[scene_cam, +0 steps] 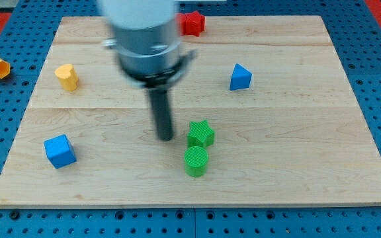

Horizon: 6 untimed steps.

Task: Push the green star above the green circle

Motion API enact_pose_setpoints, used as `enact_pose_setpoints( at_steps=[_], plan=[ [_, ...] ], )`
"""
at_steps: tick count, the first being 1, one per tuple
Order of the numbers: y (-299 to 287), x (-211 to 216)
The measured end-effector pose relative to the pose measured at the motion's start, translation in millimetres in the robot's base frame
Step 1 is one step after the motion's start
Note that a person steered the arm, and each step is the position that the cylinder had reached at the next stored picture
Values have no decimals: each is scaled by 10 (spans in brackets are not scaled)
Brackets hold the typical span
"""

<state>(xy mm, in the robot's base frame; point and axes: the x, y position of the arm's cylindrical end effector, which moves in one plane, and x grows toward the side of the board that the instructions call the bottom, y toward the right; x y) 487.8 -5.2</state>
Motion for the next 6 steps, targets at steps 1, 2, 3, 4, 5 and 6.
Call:
enact_pose_setpoints(
  at_steps=[1,2,3,4,5,6],
  plan=[
    [859,-332],
    [1142,-560],
    [2055,-516],
    [1724,56],
    [1162,267],
    [789,60]
  ],
)
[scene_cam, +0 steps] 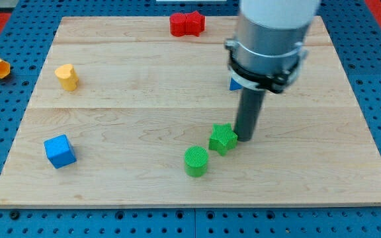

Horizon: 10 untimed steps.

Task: Push the green star above the green circle

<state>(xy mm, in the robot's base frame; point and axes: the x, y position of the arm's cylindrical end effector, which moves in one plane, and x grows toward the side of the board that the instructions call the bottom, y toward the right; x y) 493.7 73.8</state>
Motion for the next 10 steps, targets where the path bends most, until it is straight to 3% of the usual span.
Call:
enact_pose_setpoints(
  at_steps=[3,4,5,6,7,9,10],
  plan=[
    [-456,-218],
    [472,-59],
    [378,272],
    [-167,130],
    [131,82],
    [1094,-583],
    [1047,-1130]
  ],
)
